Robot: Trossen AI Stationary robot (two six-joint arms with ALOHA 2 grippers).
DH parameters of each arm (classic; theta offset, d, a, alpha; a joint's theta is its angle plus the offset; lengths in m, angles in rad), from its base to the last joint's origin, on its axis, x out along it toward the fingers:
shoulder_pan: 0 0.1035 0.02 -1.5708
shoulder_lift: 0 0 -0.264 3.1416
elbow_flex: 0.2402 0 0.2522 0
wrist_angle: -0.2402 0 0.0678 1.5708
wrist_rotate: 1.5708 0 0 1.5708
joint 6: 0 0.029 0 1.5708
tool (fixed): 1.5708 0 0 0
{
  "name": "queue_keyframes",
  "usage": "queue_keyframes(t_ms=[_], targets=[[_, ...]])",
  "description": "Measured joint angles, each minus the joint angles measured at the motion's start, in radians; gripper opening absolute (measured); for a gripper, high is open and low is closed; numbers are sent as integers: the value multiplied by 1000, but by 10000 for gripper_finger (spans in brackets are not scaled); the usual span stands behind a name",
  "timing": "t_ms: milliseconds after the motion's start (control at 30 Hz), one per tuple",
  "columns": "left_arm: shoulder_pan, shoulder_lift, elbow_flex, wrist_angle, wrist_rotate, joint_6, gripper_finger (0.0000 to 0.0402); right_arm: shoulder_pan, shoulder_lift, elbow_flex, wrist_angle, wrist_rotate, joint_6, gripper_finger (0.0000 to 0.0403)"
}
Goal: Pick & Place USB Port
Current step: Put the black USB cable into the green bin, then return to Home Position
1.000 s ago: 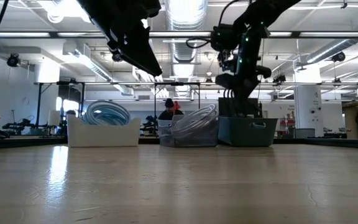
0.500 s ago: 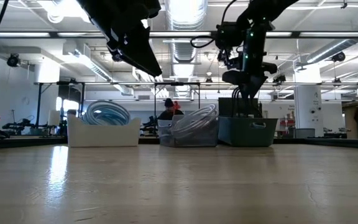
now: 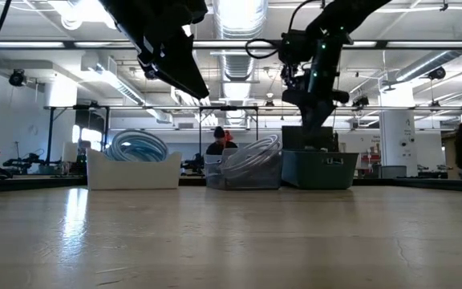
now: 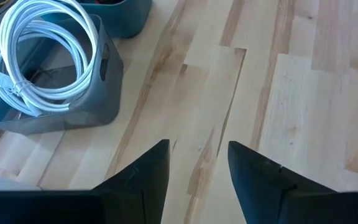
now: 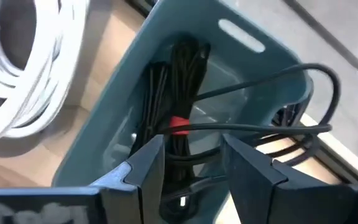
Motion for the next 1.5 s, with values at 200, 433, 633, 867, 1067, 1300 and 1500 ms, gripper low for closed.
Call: queue_keyframes(t_ms=[200, 433, 633, 867, 1067, 1300, 1500], targets=[[0, 0, 0, 0, 0, 0, 167, 15, 0, -3, -8, -13, -7, 150], [1, 0, 0, -1, 0, 1, 167, 49, -7, 4, -7, -15, -36, 150], [-2, -40, 14, -17, -10, 14, 165, 142, -80, 10, -8, -17, -60, 150], [-3, -187, 16, -63, -104, 41, 165, 311, -243, -15, -14, -17, -145, 150], [-13, -340, -34, -105, -125, 40, 165, 455, -399, -105, -9, -61, -223, 150], [-25, -539, -199, -72, -199, 45, 165, 501, -615, -377, 204, -441, -305, 150], [-25, -698, -406, 86, -200, 100, 163, 499, -806, -631, 461, -510, -325, 150]])
